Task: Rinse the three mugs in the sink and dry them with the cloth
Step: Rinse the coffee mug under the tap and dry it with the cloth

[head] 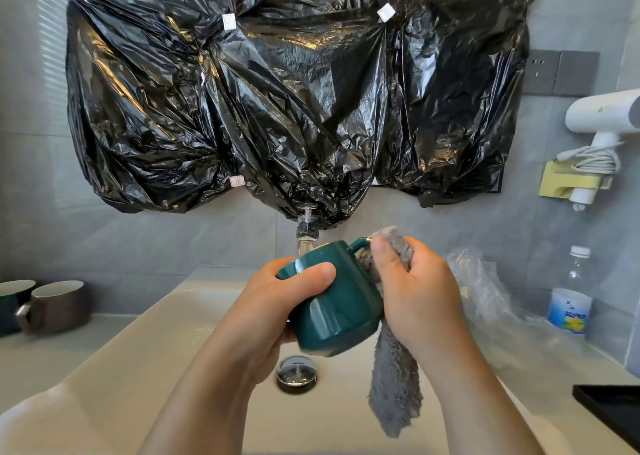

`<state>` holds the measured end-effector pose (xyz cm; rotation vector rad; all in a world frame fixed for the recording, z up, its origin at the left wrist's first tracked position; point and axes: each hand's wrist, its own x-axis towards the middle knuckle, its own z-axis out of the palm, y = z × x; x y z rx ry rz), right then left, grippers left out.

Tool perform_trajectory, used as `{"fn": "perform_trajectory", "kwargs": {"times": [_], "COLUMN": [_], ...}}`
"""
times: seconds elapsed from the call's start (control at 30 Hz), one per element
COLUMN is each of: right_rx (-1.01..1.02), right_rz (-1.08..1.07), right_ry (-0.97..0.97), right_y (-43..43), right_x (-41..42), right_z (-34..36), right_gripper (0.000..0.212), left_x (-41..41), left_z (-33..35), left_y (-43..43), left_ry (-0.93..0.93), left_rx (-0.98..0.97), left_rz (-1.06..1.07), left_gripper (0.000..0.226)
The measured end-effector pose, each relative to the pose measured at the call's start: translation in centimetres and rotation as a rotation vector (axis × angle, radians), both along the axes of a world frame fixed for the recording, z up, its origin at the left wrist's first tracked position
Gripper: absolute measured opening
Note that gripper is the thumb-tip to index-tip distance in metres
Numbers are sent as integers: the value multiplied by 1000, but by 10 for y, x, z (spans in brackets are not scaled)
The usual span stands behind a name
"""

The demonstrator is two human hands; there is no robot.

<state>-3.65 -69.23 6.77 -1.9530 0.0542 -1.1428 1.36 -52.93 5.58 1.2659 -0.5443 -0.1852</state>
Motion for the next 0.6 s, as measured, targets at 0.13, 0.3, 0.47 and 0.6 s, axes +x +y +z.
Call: {"fn": "perform_trajectory", "kwargs": {"times": [0.13,0.3,0.47,0.6], "right_rx": [511,387,40,236], "right_rz": [394,515,520,807], "right_ry": [-150,-245,-104,-101], "right_y": [3,13,35,33], "right_x": [1,-5,-2,-6], "right_z": [2,1,-5,-4], "right_gripper": [29,24,64,88], "left_x": [-1,3,-2,-4], "left_z": [2,7,8,8], "left_y": [-5,-2,-2,1], "left_ry": [205,303,288,334], "left_rx": [-280,-608,-614,-532], "left_rz": [-122,-160,-210,-212], "left_gripper": [55,42,49,70]}}
